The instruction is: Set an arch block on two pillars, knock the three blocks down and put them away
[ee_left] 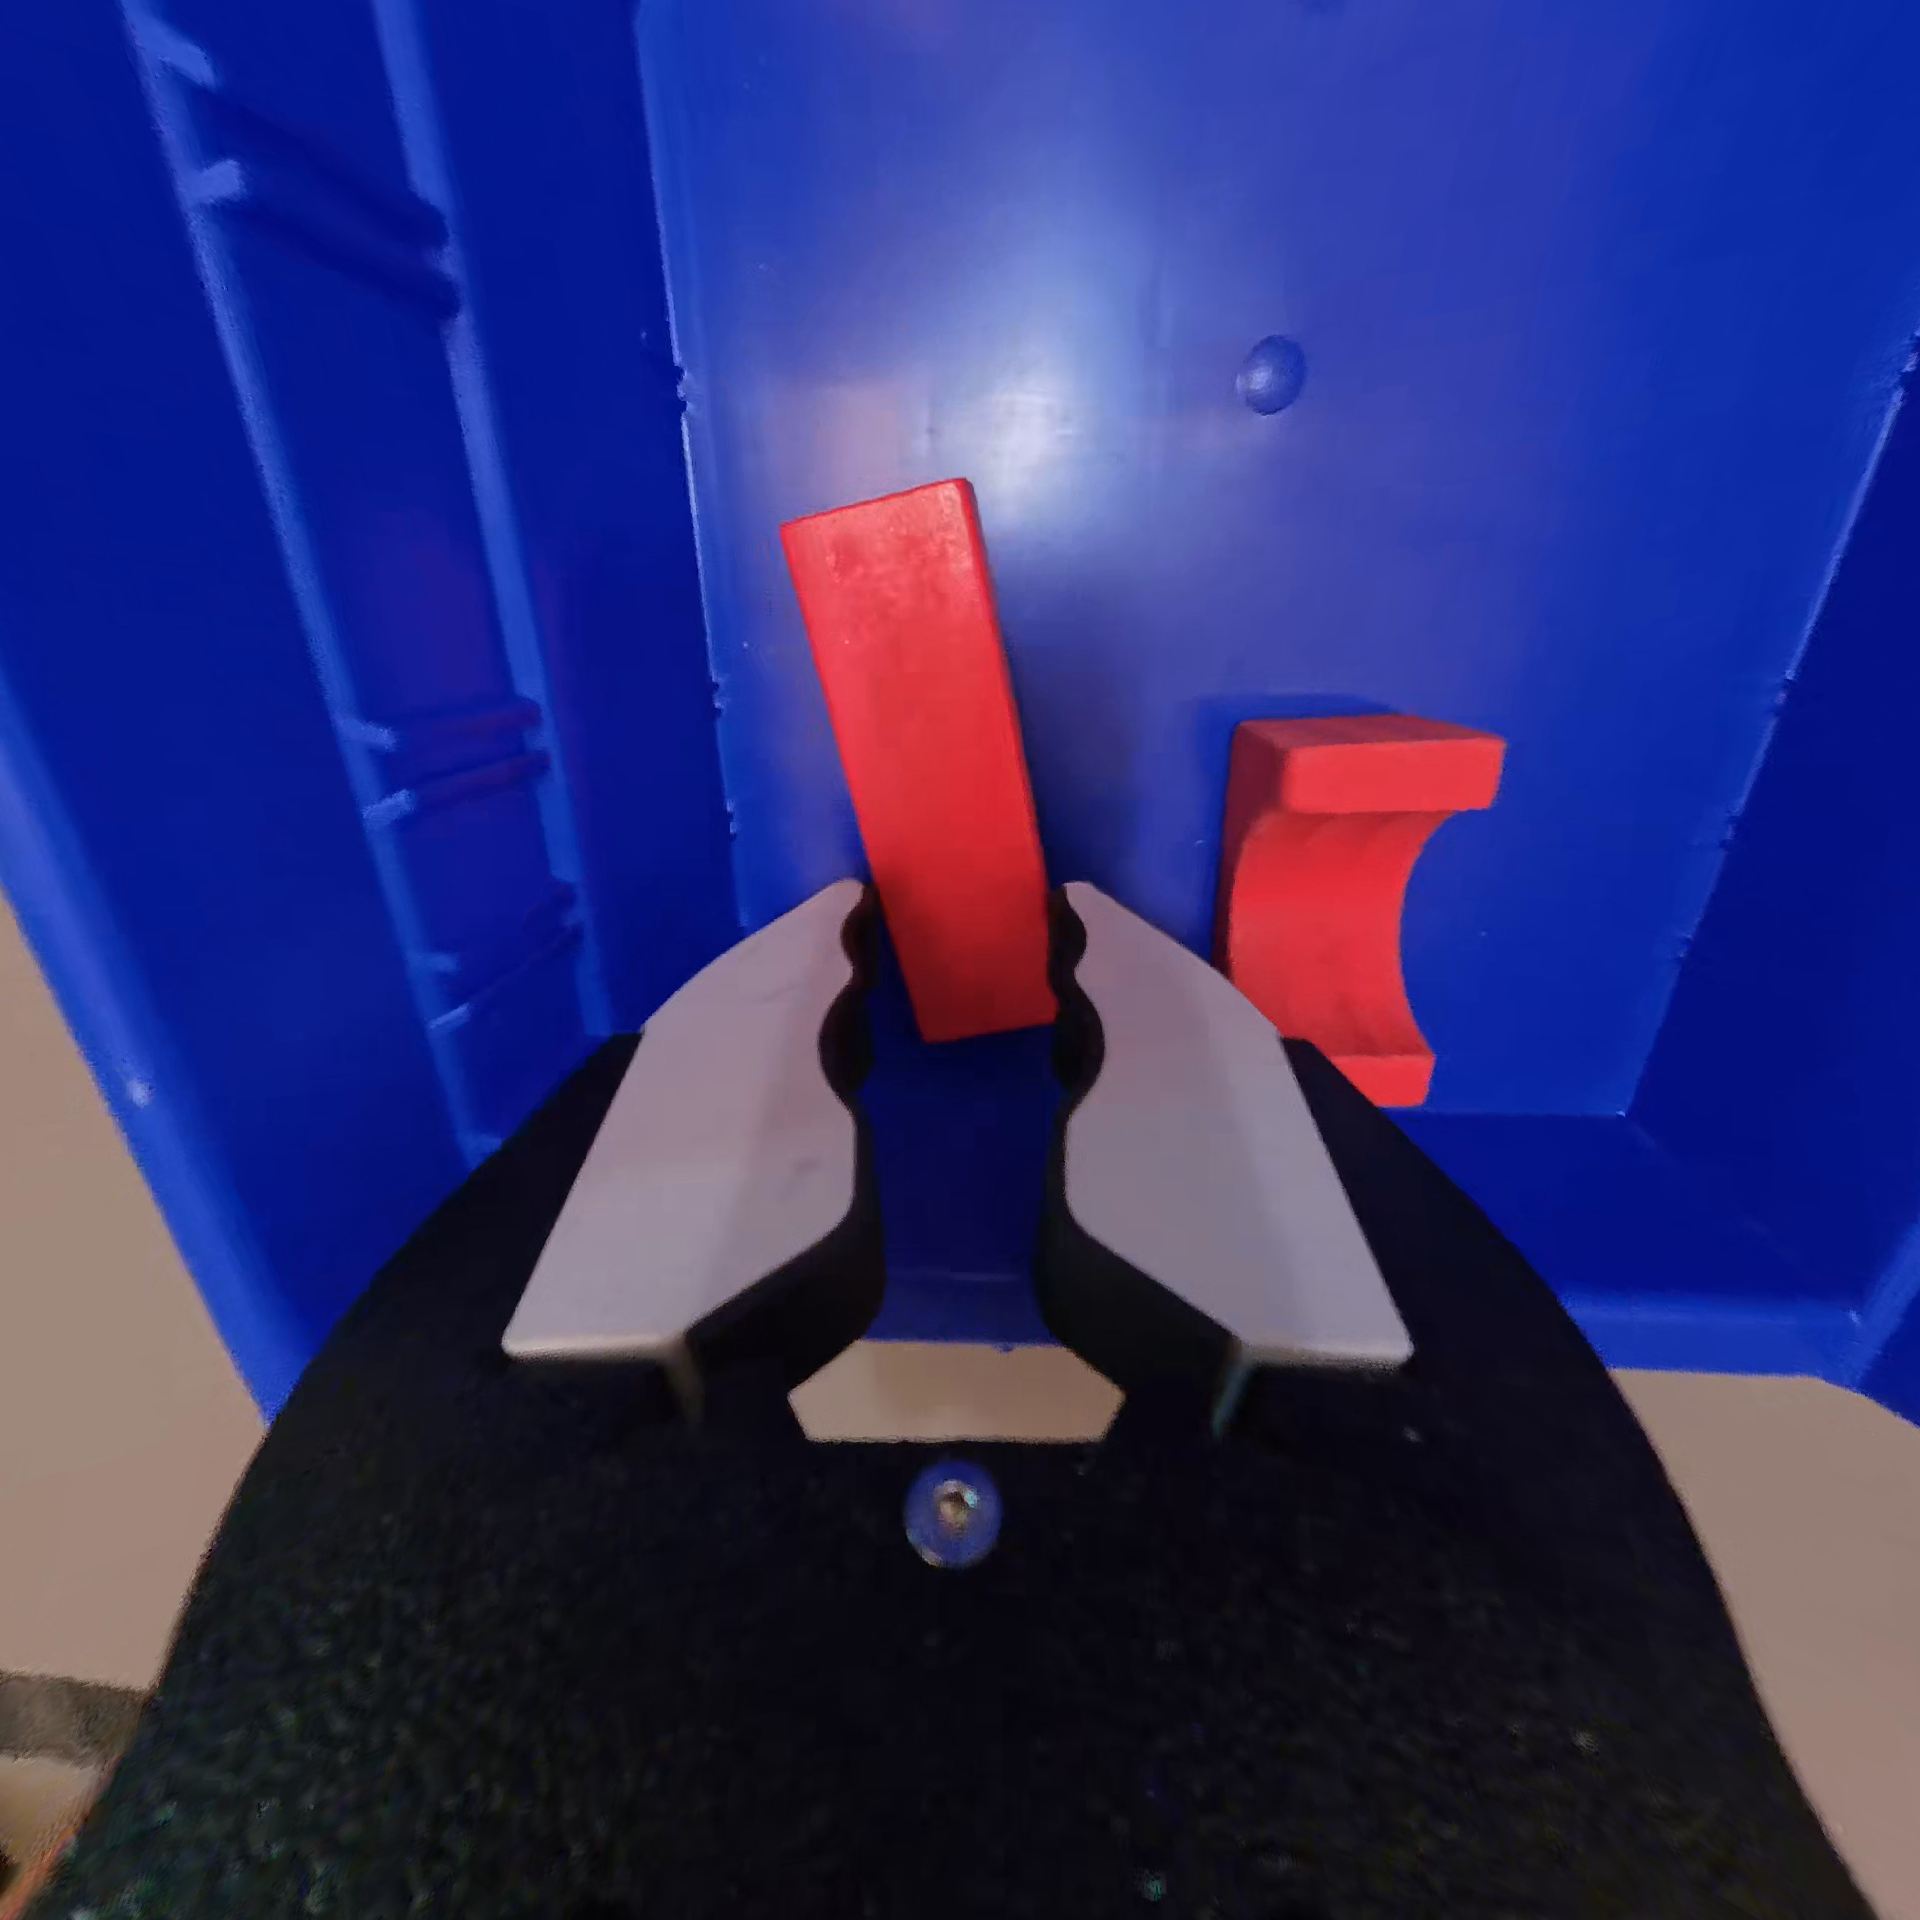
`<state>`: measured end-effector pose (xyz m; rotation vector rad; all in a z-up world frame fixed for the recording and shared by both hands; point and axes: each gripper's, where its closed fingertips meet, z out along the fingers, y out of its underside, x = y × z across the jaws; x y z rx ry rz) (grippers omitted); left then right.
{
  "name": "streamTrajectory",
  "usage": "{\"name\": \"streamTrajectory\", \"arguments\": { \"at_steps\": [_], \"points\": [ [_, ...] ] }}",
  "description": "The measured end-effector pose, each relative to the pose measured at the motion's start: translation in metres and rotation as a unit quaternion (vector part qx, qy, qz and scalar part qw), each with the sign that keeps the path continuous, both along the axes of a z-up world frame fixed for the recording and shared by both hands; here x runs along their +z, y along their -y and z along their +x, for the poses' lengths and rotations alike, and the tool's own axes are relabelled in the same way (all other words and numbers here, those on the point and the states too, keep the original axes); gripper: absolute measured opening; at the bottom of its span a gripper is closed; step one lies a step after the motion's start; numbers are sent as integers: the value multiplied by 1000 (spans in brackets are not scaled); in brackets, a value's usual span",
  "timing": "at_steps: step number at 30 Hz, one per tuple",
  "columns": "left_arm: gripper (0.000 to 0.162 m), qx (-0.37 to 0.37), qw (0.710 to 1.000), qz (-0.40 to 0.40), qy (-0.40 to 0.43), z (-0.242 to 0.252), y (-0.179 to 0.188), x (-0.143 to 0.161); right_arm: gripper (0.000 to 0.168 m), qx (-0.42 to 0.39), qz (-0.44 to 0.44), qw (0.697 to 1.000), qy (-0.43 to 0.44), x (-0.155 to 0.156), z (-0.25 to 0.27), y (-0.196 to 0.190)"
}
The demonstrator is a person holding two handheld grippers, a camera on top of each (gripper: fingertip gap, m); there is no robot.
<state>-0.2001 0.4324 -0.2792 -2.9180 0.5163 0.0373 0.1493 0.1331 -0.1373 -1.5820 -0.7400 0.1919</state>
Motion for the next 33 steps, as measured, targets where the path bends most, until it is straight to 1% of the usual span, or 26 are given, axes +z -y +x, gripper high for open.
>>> {"name": "streamTrajectory", "arguments": {
  "at_steps": [3,5,7,8,10,12,14,16,18,19,21,24,27,30,33],
  "points": [
    [31,-34,999,14,36,10,-2,2,83,5,-1,1000,-7,0,-4,0],
    [15,-49,996,29,69,18,-4,8,83,7,-1,1000,-9,0,-5,0],
    [0,-57,989,78,108,27,-14,25,83,2,-3,1000,-9,-1,-5,-2],
    [0,-52,988,101,107,25,-20,34,83,2,-4,1000,-11,-1,-5,-2],
    [18,-54,987,132,75,17,-26,43,82,7,-9,1000,-15,-3,-7,-3],
    [36,-77,990,109,53,16,-20,41,82,5,-17,1000,-8,-7,-7,-4],
    [54,-84,993,79,32,15,-14,36,82,4,-20,1000,2,-11,-7,-5],
    [56,-81,996,46,-9,10,-10,26,82,4,-22,1000,3,-12,-8,-6],
    [56,-56,997,39,-33,5,-15,18,82,5,-25,1000,5,-14,-9,-6],
    [57,-39,998,36,-34,5,-18,14,82,5,-27,1000,10,-15,-9,-6],
    [65,-14,999,25,-31,6,-19,6,82,5,-31,999,21,-19,-8,-5],
    [70,4,999,15,-43,4,-19,-4,82,5,-31,999,24,-19,-6,-4],
    [70,24,999,3,-34,4,-17,-10,82,10,-30,999,14,-18,-7,-4],
    [70,44,999,10,-29,0,-20,-11,82,13,-33,999,21,-22,-6,-3],
    [67,68,998,4,10,2,-21,-14,82,16,-35,999,27,-23,-5,-2]
  ]
}}
